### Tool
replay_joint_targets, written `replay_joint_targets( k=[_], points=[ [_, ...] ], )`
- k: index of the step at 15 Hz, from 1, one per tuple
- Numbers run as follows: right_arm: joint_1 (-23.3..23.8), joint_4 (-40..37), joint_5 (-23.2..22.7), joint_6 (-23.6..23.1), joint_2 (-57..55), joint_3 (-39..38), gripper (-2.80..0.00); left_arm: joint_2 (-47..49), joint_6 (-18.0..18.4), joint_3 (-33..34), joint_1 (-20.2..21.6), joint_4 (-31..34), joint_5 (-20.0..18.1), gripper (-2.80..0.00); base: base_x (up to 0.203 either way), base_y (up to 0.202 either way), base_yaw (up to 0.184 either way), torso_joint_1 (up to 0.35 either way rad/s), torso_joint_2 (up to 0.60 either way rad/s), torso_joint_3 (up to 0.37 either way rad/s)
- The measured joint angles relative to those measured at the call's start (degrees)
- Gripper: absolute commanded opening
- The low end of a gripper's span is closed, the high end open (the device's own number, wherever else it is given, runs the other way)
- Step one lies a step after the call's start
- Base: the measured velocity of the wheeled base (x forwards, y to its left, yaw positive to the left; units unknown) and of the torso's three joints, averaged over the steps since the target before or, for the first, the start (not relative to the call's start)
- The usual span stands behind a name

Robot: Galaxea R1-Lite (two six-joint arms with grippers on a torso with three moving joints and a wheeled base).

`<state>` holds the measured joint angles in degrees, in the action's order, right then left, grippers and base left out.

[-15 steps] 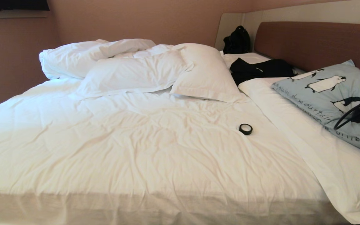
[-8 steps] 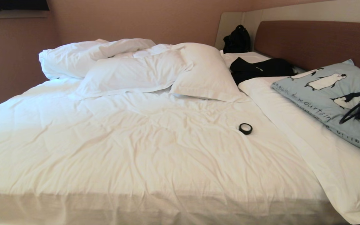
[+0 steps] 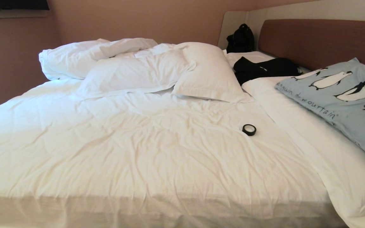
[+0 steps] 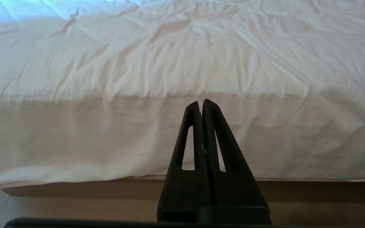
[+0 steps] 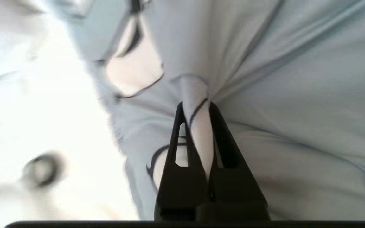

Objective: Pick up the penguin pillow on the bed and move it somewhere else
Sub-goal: Pick up the pillow

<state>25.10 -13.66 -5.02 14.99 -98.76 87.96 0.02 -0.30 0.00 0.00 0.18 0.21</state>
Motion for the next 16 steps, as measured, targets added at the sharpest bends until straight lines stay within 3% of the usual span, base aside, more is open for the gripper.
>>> replay_joint_targets(
  k=[10, 16],
  points=[
    [-0.02, -8.87, -19.40, 2.81, 16.41, -0.69, -2.80, 0.00, 0.00, 0.00, 0.00, 0.00, 0.01, -2.80, 0.000, 0.000, 0.000, 0.000, 0.00, 0.000],
    [-0.05, -8.80, -24.41, 4.75, 23.96, -1.72, -2.80, 0.00, 0.00, 0.00, 0.00, 0.00, 0.04, -2.80, 0.000, 0.000, 0.000, 0.000, 0.00, 0.000]
  ],
)
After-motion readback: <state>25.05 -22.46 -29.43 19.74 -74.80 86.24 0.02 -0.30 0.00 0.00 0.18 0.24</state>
